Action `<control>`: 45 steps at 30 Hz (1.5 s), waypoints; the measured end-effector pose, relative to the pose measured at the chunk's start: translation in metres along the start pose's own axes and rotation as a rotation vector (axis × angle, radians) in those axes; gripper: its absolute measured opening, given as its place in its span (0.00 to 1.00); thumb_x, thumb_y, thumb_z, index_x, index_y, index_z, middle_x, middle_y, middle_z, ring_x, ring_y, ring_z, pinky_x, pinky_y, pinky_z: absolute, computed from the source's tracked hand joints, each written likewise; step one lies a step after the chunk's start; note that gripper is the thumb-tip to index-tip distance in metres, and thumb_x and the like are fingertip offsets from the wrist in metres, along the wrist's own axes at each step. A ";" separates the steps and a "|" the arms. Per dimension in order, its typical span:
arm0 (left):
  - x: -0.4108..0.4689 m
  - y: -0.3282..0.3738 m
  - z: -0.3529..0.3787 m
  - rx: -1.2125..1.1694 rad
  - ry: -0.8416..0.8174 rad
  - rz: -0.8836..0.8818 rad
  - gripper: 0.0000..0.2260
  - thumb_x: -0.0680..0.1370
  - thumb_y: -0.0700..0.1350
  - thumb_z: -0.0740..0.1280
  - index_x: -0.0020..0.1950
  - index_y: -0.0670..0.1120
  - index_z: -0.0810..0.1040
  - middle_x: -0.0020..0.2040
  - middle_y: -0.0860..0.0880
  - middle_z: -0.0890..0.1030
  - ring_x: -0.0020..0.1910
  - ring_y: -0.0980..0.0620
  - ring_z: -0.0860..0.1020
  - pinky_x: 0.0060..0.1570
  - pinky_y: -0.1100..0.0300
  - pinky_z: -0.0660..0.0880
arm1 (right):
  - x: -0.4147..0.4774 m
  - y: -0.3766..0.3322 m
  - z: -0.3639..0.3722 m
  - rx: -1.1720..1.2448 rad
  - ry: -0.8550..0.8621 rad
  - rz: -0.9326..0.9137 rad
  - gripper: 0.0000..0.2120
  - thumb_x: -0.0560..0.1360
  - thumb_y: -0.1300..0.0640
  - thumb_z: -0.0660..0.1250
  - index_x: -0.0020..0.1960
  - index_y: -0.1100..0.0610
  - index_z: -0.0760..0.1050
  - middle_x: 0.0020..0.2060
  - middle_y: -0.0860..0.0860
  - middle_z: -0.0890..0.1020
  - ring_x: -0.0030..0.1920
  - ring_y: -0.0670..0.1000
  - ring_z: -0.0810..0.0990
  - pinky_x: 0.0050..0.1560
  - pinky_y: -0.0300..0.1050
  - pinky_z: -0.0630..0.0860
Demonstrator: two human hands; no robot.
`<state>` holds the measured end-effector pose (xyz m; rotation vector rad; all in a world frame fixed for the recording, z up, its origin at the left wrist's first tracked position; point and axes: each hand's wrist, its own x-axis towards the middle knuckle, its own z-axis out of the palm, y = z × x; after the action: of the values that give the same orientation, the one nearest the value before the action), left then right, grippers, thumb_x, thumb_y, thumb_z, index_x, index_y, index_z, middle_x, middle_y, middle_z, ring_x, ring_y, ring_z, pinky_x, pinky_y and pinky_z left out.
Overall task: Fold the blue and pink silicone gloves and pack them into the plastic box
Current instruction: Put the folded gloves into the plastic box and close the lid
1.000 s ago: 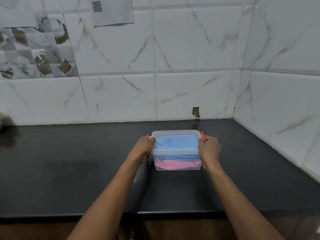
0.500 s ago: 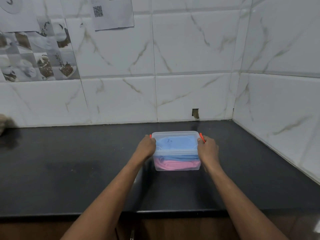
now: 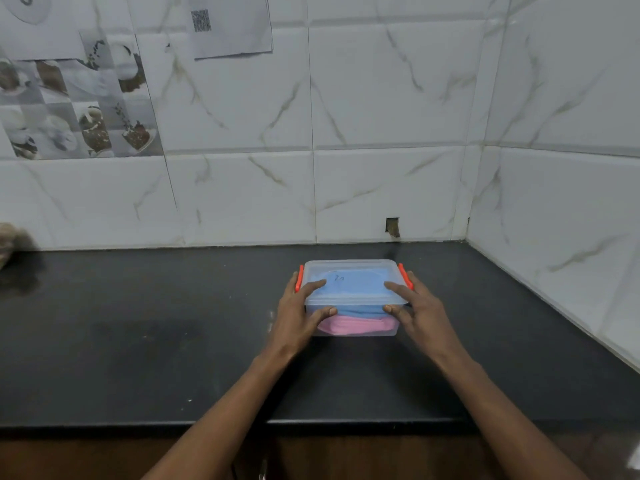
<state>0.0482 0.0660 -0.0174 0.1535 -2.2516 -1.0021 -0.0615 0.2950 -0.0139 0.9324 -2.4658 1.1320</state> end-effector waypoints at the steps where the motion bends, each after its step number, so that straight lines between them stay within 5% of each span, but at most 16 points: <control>1: 0.005 -0.003 0.001 0.000 0.002 -0.008 0.25 0.71 0.52 0.76 0.67 0.52 0.78 0.78 0.46 0.61 0.78 0.50 0.59 0.71 0.46 0.68 | 0.008 0.001 0.003 -0.001 -0.023 0.015 0.19 0.76 0.54 0.70 0.67 0.51 0.76 0.76 0.57 0.63 0.73 0.57 0.67 0.73 0.46 0.61; 4: 0.027 -0.011 0.002 0.012 -0.006 -0.059 0.24 0.72 0.50 0.76 0.67 0.50 0.77 0.76 0.45 0.61 0.75 0.48 0.62 0.74 0.56 0.61 | 0.041 0.000 0.014 0.005 -0.072 0.084 0.19 0.77 0.55 0.69 0.68 0.51 0.75 0.77 0.55 0.61 0.73 0.55 0.66 0.73 0.44 0.60; 8: 0.067 -0.021 0.007 0.027 -0.027 -0.102 0.24 0.74 0.44 0.74 0.69 0.43 0.75 0.72 0.42 0.60 0.72 0.46 0.64 0.66 0.73 0.54 | 0.084 0.003 0.042 0.115 -0.022 0.119 0.17 0.77 0.57 0.67 0.66 0.53 0.75 0.72 0.49 0.61 0.68 0.48 0.68 0.62 0.33 0.64; 13: 0.112 -0.047 0.019 0.052 -0.033 -0.105 0.24 0.75 0.41 0.73 0.70 0.41 0.74 0.75 0.41 0.57 0.75 0.45 0.60 0.69 0.71 0.50 | 0.129 0.017 0.067 0.023 0.000 0.081 0.17 0.78 0.56 0.64 0.66 0.51 0.73 0.72 0.50 0.60 0.69 0.55 0.66 0.68 0.52 0.68; 17: 0.144 -0.070 0.027 0.095 -0.046 -0.086 0.24 0.76 0.40 0.72 0.72 0.44 0.72 0.76 0.41 0.55 0.77 0.45 0.57 0.69 0.70 0.48 | 0.161 0.031 0.080 -0.003 -0.002 0.034 0.16 0.79 0.57 0.63 0.67 0.51 0.72 0.76 0.48 0.57 0.70 0.54 0.67 0.67 0.43 0.66; 23: 0.186 -0.100 0.045 0.070 -0.016 -0.137 0.23 0.77 0.36 0.70 0.71 0.44 0.72 0.77 0.43 0.53 0.75 0.47 0.59 0.54 0.87 0.46 | 0.198 0.043 0.098 -0.044 -0.015 0.019 0.16 0.81 0.60 0.59 0.68 0.52 0.70 0.76 0.48 0.55 0.69 0.54 0.69 0.63 0.38 0.64; 29: 0.218 -0.117 0.052 0.108 -0.012 -0.139 0.23 0.76 0.34 0.70 0.70 0.46 0.72 0.78 0.45 0.54 0.77 0.48 0.58 0.64 0.73 0.52 | 0.225 0.048 0.104 -0.216 -0.054 0.010 0.20 0.80 0.63 0.57 0.71 0.52 0.67 0.78 0.52 0.53 0.62 0.59 0.75 0.57 0.50 0.76; 33: 0.229 -0.119 0.053 0.107 -0.022 -0.148 0.24 0.76 0.35 0.69 0.71 0.47 0.72 0.78 0.46 0.54 0.77 0.48 0.59 0.65 0.69 0.53 | 0.234 0.048 0.102 -0.309 -0.088 0.028 0.21 0.80 0.61 0.55 0.72 0.47 0.63 0.78 0.49 0.51 0.60 0.58 0.76 0.53 0.48 0.74; 36: 0.237 -0.118 0.053 0.088 -0.040 -0.183 0.24 0.77 0.34 0.69 0.71 0.49 0.72 0.79 0.48 0.54 0.75 0.49 0.61 0.63 0.71 0.55 | 0.241 0.047 0.100 -0.369 -0.130 0.048 0.25 0.79 0.64 0.53 0.73 0.46 0.61 0.79 0.49 0.49 0.60 0.58 0.76 0.53 0.48 0.74; 39: 0.245 -0.119 0.053 0.052 -0.043 -0.203 0.24 0.77 0.31 0.67 0.70 0.47 0.72 0.78 0.47 0.54 0.67 0.52 0.66 0.56 0.83 0.58 | 0.248 0.043 0.099 -0.452 -0.160 0.054 0.29 0.78 0.67 0.53 0.75 0.46 0.58 0.79 0.50 0.47 0.61 0.59 0.76 0.55 0.48 0.75; 45: 0.248 -0.118 0.050 0.120 -0.081 -0.190 0.23 0.78 0.35 0.67 0.70 0.50 0.70 0.78 0.48 0.54 0.70 0.50 0.65 0.58 0.71 0.60 | 0.252 0.040 0.098 -0.517 -0.197 0.062 0.30 0.78 0.65 0.56 0.77 0.46 0.55 0.79 0.52 0.46 0.60 0.59 0.77 0.55 0.49 0.75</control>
<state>-0.1925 -0.0728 0.0052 0.3915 -2.4072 -0.9849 -0.2763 0.1296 0.0206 0.8387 -2.7541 0.3849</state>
